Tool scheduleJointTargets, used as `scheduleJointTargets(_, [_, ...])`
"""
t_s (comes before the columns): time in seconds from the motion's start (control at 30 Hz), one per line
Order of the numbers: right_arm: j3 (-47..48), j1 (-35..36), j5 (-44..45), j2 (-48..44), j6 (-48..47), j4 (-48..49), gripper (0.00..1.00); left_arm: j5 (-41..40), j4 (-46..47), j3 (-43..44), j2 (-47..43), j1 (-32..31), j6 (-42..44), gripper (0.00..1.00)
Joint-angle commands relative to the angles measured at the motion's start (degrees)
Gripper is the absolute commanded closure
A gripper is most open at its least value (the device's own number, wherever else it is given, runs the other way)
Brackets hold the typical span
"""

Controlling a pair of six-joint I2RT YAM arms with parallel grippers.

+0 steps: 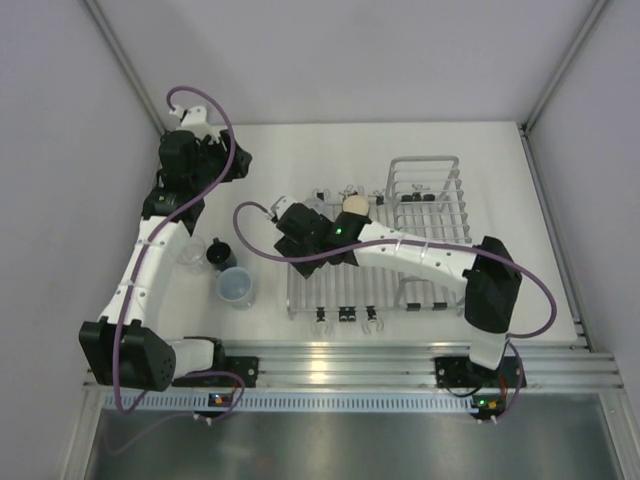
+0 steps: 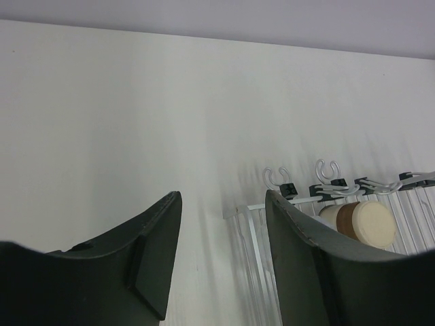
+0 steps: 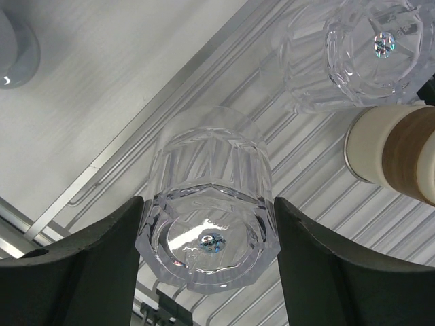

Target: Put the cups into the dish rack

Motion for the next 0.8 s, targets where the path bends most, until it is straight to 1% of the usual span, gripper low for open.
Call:
scheduleJointTargets(0.0, [4.9, 0.1, 0.3, 1.1, 0.6, -0.4, 1.00, -0.9, 0.5, 2.5, -0.2, 0.2, 0.8, 0.42])
scheduleJointTargets(0.5, [7.2, -4.8, -3.8, 6.3, -0.9, -0.4, 1.00, -1.5, 0.4, 2.5, -0.4, 0.3, 0.9, 0.42])
scheduleJointTargets(0.77, [10.6, -6.7, -5.2, 9.5, -2.2, -1.0, 1.00, -1.5, 0.4, 2.4, -0.4, 0.3, 1.0, 0.42])
